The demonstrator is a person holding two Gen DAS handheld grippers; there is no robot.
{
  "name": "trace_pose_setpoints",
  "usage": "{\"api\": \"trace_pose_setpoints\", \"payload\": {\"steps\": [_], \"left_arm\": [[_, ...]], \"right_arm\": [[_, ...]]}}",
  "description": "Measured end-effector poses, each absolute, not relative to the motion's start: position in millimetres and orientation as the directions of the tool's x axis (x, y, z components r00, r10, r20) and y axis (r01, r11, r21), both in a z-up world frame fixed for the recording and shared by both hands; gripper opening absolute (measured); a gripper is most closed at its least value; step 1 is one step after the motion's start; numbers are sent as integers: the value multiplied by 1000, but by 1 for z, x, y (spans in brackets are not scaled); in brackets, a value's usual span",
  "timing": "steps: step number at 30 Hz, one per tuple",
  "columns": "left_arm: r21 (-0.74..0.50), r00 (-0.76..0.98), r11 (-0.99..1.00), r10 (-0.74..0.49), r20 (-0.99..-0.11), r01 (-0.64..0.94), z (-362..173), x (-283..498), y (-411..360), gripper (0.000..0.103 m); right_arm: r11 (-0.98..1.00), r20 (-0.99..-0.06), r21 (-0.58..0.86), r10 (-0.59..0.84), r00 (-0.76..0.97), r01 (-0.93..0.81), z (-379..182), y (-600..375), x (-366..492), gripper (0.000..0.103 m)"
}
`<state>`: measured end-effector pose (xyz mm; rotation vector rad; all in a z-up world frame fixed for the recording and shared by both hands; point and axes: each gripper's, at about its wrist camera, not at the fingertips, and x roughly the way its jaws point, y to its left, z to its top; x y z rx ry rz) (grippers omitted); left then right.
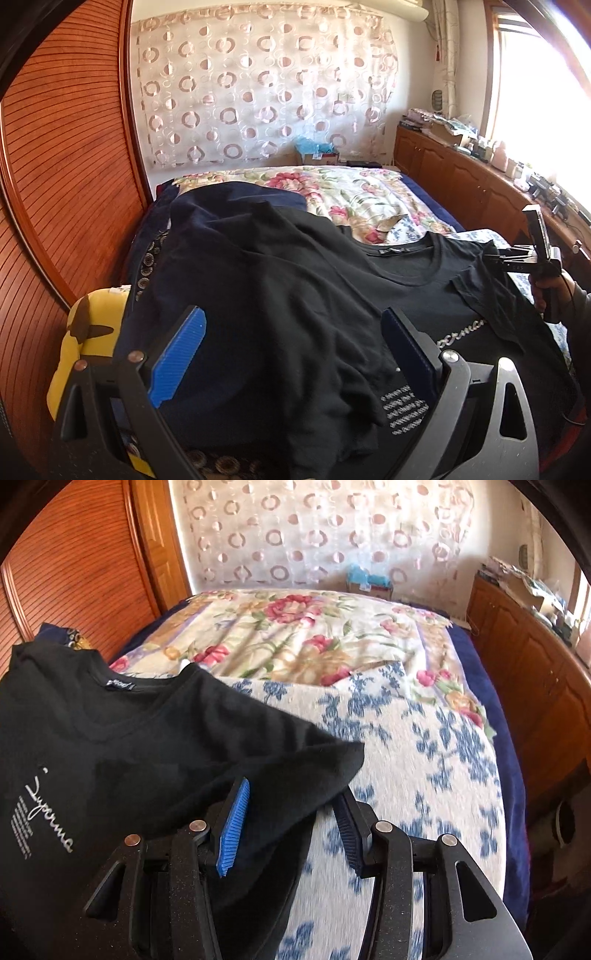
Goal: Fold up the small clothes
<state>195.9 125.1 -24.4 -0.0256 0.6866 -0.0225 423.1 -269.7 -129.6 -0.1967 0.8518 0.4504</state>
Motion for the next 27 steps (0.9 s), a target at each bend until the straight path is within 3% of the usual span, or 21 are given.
{"api": "trace_pose_setpoints", "payload": {"steps": [15, 18, 21, 23, 27], "left_arm": [[-47, 708, 997, -72, -703, 55, -20, 261, 141, 96], [-69, 699, 995, -102, -708, 75, -16, 270, 140, 92], [-65, 692, 994, -107, -714, 86, -14, 280, 142, 82], [-38, 689, 996, -84, -720, 81, -13, 287, 145, 64], [-21, 667, 997, -64, -742, 72, -19, 300, 151, 46]], "right_arm": [[886, -760, -22, 286, 583, -463, -133, -262, 426, 47], [886, -760, -21, 287, 583, -464, -133, -262, 426, 47], [886, -760, -21, 287, 583, -464, -133, -262, 426, 47], [886, -760, -21, 287, 583, -464, -133, -262, 426, 47], [886, -761, -20, 288, 582, -464, -133, -262, 426, 47]]}}
